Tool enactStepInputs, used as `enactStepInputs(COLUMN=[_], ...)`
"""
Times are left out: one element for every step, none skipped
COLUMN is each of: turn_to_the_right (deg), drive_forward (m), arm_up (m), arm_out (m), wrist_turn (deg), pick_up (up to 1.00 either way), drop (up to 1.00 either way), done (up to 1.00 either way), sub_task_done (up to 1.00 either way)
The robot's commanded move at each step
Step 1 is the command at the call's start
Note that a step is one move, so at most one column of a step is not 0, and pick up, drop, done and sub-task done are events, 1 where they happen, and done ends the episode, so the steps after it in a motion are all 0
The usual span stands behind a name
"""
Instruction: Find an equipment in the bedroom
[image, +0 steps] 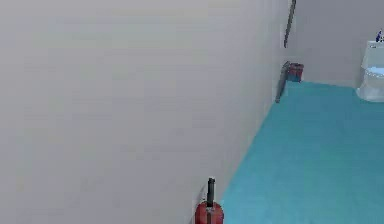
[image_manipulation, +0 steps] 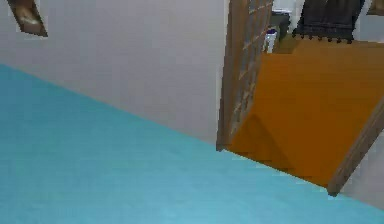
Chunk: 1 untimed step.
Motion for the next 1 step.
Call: enactStepInputs(turn_to_the_right=[45.0], drive_forward=[0.00], arm_up=[0.00], arm_out=[0.00], wrist_turn=[0.0], pick_up=[0.00], drop=[0.00], done=[0.00], sub_task_done=[0.00])
